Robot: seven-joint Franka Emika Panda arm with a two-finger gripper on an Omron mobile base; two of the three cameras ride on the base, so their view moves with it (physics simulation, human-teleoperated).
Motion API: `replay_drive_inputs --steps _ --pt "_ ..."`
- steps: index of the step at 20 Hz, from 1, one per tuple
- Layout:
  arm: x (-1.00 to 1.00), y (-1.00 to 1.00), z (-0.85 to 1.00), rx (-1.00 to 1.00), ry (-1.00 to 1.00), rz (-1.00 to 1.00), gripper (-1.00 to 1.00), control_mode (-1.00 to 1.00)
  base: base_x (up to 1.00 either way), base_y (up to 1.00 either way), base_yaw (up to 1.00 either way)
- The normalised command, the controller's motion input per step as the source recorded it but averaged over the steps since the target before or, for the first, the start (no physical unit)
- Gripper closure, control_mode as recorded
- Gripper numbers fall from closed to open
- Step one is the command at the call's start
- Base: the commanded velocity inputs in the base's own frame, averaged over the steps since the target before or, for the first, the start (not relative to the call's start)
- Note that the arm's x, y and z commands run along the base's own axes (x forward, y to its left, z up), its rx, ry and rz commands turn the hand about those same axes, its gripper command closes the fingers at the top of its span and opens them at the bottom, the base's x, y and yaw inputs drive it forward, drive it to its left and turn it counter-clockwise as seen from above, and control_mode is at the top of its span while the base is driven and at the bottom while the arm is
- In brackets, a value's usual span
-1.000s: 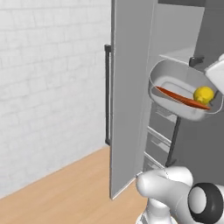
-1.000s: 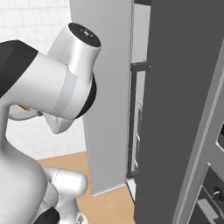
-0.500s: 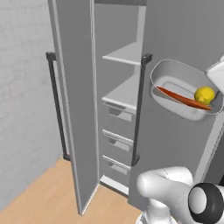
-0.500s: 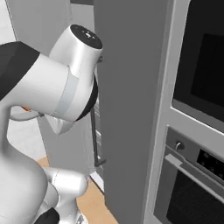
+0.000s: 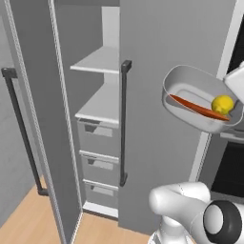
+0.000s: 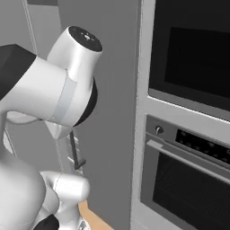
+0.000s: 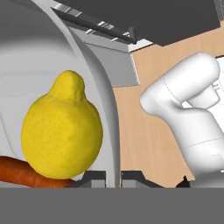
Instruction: Take the meat container that has the chicken drumstick and place it on the second highest rack of the freezer. Then take the vegetable container that has the carrot and lemon and place it on the highest rack of the freezer.
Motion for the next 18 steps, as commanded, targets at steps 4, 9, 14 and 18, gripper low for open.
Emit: replay_drive_inputs --steps 4,9,14,18 --pt "0.0 0.0 0.0 0.0 0.0 0.0 1.0 1.0 0.0 0.63 -0.3" --pt "0.0 0.0 0.0 0.0 0.0 0.0 1.0 1.0 0.04 0.81 -0.32" --pt "0.0 0.0 0.0 0.0 0.0 0.0 1.0 1.0 0.0 0.66 -0.36" --pt "0.0 0.0 0.0 0.0 0.0 0.0 1.0 1.0 -0.01 0.53 -0.33"
